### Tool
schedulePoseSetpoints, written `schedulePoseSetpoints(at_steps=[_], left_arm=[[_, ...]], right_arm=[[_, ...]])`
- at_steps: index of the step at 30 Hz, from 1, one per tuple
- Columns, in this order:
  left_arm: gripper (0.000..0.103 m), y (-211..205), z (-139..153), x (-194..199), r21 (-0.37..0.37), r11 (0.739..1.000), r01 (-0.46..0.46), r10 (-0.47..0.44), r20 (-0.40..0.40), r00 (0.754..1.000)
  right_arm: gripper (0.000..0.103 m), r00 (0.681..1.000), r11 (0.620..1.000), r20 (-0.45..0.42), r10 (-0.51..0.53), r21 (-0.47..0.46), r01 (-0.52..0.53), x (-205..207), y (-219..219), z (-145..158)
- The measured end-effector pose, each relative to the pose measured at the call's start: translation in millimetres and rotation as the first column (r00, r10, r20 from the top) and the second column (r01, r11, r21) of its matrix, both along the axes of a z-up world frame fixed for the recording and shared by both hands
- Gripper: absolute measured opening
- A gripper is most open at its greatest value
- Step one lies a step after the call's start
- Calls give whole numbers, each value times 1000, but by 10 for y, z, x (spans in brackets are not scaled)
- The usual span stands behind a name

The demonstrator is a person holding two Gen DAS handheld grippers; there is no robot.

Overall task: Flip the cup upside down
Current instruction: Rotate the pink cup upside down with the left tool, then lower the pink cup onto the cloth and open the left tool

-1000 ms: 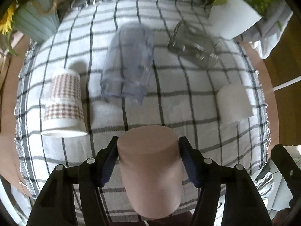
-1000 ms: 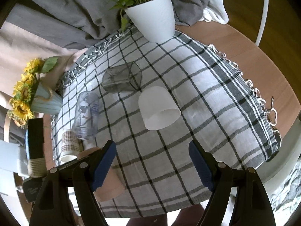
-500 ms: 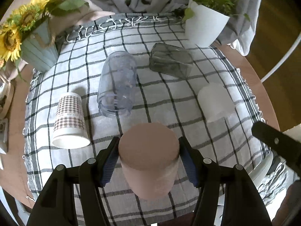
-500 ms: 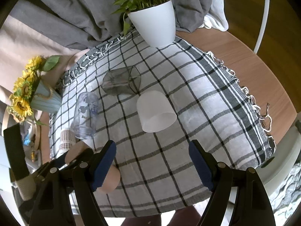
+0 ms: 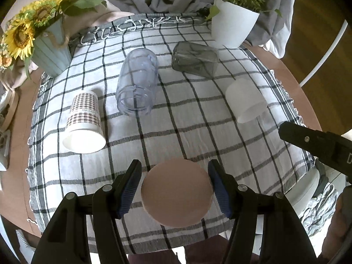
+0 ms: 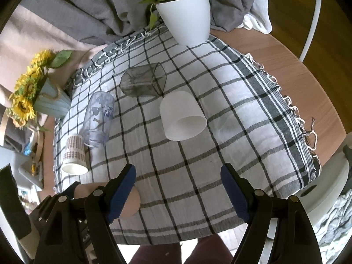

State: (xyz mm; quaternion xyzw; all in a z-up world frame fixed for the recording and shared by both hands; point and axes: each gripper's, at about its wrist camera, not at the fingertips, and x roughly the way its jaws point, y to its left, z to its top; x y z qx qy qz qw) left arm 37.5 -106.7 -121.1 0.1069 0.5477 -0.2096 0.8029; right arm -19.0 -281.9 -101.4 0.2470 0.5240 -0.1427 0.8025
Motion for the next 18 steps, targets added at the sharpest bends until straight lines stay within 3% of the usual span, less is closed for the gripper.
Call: schedulePoseSetpoints(at_steps=[7,9,12,18], left_arm=[[67,-7,7,16,16,1000,-6,6,15,1000],[74,-10,16,20,26,1000,-6,5,27,1000],[77,5,82,0,20,1000,-12,11,48,999],[94,106,326,-95,4,999,-54,53,135,989]], right_arm=[[79,1000,1000,-4,8,-13,-8,-16,22,14],[80,1000,1000,-3,6,-26,-6,-25,27,28],[80,1000,999,1,9,-38,-9,-47,30,68],[88,999,997,37,14,-81,-11,-153,70,276]])
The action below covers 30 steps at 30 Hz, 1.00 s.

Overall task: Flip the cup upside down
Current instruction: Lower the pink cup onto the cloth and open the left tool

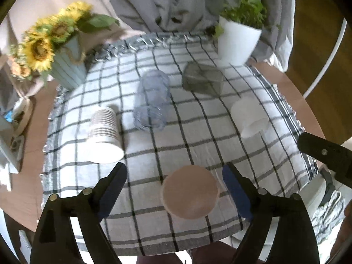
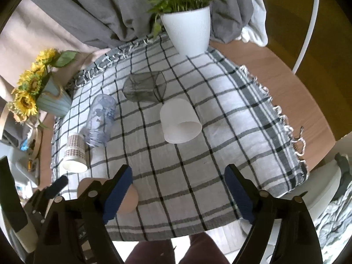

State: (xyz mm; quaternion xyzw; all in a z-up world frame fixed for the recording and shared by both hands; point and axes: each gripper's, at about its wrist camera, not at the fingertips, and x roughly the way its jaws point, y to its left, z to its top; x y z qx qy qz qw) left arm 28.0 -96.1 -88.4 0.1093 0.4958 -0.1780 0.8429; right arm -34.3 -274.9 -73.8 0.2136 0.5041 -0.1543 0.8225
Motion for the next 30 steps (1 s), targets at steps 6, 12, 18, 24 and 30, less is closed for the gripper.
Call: schedulePoseSetpoints(at_steps=[6,12,18,24,30], left_arm=[[97,316,177,-179,-2,993,-121,121,66,990],[98,587,368,-395,-31,978,-206,208,129,969],[102,747,581,-574,-36,969,-243,245,217,945],[103,844,664,-687,-40,964,-264,266,240,934],[103,911,698,-721,-35,960,-278,277,256,926]], right_arm=[[89,997,997,78,24,-73,-18,-197,130,324],[90,983,982,129,127,-159,-106,-311,409,520],[93,967,971,168,190,-179,-160,-409,618,577],[93,962,972,174,211,-144,-187,-477,702,564],[98,945,957,205,256,-193,-218,-549,874,629]])
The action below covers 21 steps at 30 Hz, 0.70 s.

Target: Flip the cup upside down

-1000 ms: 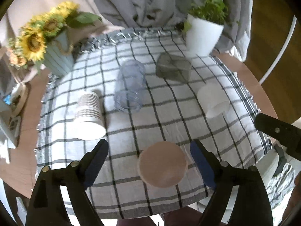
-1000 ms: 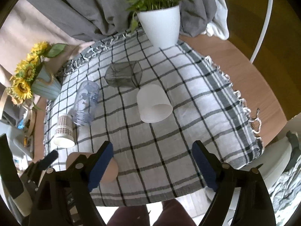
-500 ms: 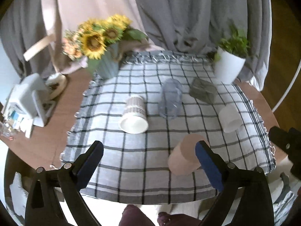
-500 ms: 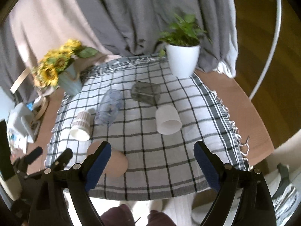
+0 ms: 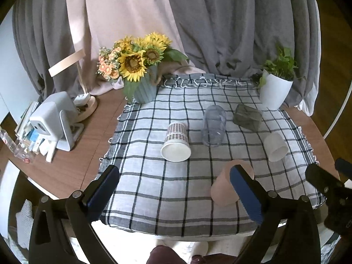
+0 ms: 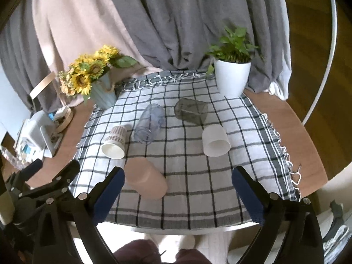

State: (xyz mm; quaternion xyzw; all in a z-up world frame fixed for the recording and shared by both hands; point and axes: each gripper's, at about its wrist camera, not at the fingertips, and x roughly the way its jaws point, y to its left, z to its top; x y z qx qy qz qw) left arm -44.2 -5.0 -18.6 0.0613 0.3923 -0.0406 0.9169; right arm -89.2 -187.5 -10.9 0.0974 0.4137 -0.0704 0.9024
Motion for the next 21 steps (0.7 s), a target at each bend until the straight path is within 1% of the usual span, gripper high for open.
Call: schedulePoseSetpoints(at_steps=[4,11,21], left_arm=[[103,39,19,-10,-5,1000,-9,9,10,1000],[103,41,40,-15,-1,1000,-9,9,20,1000],[103,34,40,10,1,1000,-3,3,11,1000]], right_arm=[[98,1000,1000,-9,8,12,-8,22,24,-10],[98,1000,1000,6,5,2,-5,19,43,3],[98,1000,1000,4,0,6,0,16,47,13]])
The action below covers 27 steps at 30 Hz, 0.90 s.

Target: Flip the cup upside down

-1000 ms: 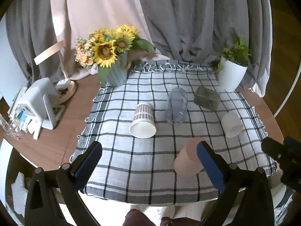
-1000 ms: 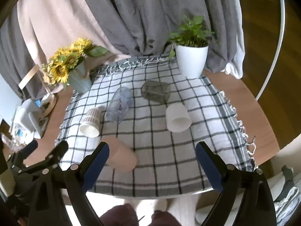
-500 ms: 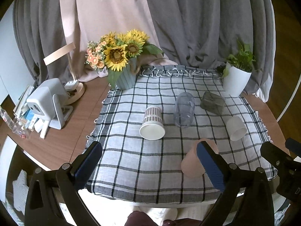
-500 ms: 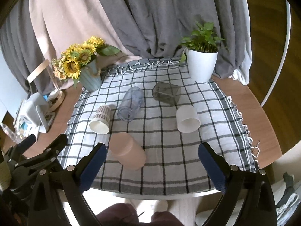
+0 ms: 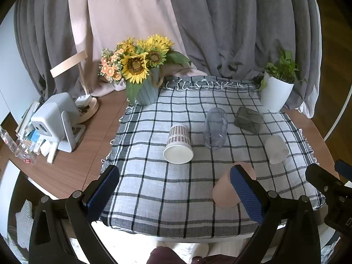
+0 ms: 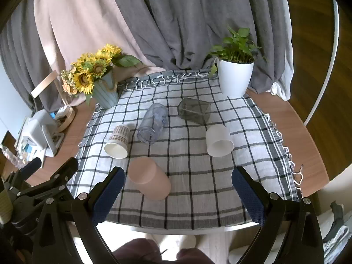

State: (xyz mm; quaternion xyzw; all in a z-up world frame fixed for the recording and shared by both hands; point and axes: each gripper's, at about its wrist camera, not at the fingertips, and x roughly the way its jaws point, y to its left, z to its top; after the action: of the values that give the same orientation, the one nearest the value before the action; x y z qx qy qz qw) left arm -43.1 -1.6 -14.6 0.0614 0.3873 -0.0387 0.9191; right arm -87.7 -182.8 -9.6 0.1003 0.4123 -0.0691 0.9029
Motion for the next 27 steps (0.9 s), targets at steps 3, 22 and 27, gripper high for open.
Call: schedulePoseSetpoints(at_steps=[3,22,27], left_arm=[[103,-2,-4,0,0,1000,1,-1,-3,1000],[103,47,-35,34,4,1000,4,-4,-7,1000],[103,53,-38,34,6,1000,5,-5,-8,1000]], right_arm=[[98,1000,1000,3,0,-1,0,-4,-8,-4],[98,1000,1000,1,0,-1,0,11,4,-4],[98,1000,1000,-1,0,-1,0,11,5,-4]])
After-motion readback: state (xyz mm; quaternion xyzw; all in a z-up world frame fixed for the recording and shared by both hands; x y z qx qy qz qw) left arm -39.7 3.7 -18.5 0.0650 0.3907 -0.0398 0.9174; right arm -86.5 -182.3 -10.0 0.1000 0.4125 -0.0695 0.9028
